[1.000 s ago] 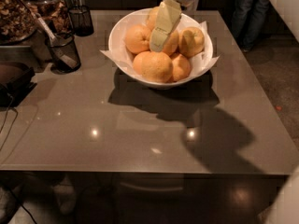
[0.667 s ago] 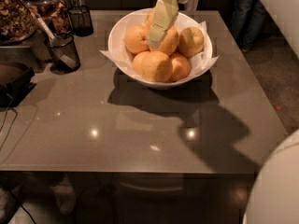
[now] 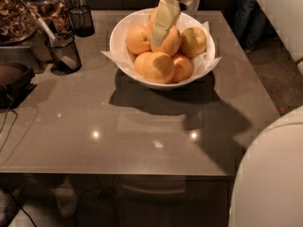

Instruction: Pick orange from white bowl

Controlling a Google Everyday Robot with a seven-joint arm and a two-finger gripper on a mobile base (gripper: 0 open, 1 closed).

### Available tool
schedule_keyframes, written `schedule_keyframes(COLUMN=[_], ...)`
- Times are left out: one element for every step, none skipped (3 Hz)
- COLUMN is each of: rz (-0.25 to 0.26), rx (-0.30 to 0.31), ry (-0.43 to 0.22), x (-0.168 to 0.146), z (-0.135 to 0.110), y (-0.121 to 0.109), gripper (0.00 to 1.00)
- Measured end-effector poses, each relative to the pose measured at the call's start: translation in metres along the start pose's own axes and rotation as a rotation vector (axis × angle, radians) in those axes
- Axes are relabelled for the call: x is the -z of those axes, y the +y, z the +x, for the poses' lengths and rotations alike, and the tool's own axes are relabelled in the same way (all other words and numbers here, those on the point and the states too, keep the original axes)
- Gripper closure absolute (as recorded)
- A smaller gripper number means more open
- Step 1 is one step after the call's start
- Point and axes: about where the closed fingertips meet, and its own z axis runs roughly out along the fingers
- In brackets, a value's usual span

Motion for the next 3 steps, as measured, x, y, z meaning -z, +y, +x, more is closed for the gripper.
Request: schedule_keyframes(rz=[-0.004,-0.007,-0.012], rx=[0.001,0.005,0.013], ry=[0.000,0.001,0.003], x=[-0.0029,-0.0051,-0.0081], z=[-0.0045,-0.0091,-0.0130], y=[-0.0018,-0.0031,-0.0033], gripper=[0.16,0.26,0.33])
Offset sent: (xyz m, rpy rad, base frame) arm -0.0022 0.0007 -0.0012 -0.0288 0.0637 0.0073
